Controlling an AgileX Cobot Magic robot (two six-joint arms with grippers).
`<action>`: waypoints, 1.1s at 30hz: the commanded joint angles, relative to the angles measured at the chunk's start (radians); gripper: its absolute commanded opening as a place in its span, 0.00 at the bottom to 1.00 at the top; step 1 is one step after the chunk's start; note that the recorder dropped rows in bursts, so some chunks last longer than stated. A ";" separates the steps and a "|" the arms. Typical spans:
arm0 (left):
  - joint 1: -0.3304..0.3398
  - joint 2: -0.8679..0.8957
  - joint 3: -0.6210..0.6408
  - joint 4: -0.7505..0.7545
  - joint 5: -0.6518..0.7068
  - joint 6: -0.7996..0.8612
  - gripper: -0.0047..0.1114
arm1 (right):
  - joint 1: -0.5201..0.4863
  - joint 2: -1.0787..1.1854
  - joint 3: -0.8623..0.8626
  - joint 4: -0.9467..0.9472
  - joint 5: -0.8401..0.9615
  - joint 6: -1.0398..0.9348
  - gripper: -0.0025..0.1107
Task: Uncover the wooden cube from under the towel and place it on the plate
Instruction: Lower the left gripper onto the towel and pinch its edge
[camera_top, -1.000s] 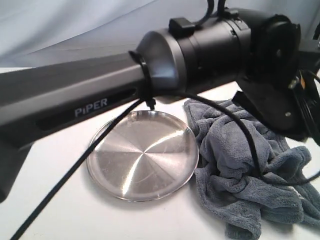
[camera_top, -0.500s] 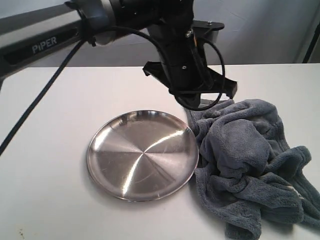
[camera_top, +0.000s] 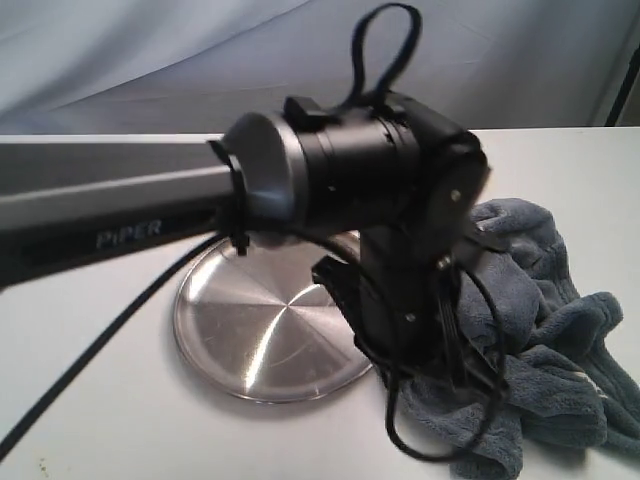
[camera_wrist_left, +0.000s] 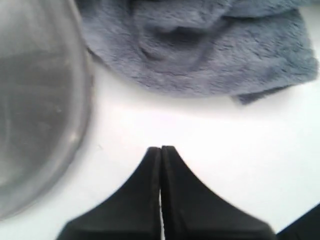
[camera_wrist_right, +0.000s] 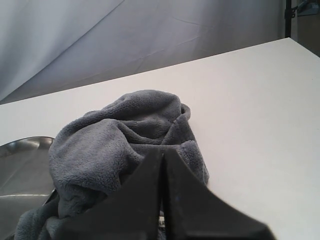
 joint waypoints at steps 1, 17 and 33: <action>-0.110 -0.009 0.005 0.003 -0.018 -0.012 0.04 | 0.000 -0.006 0.003 0.005 0.012 0.004 0.05; -0.044 0.055 -0.223 -0.124 -0.103 0.017 0.04 | 0.000 -0.006 0.003 0.005 0.012 0.004 0.05; 0.134 0.057 -0.276 -0.019 0.007 -0.039 0.04 | 0.000 -0.006 0.003 0.005 0.012 0.004 0.05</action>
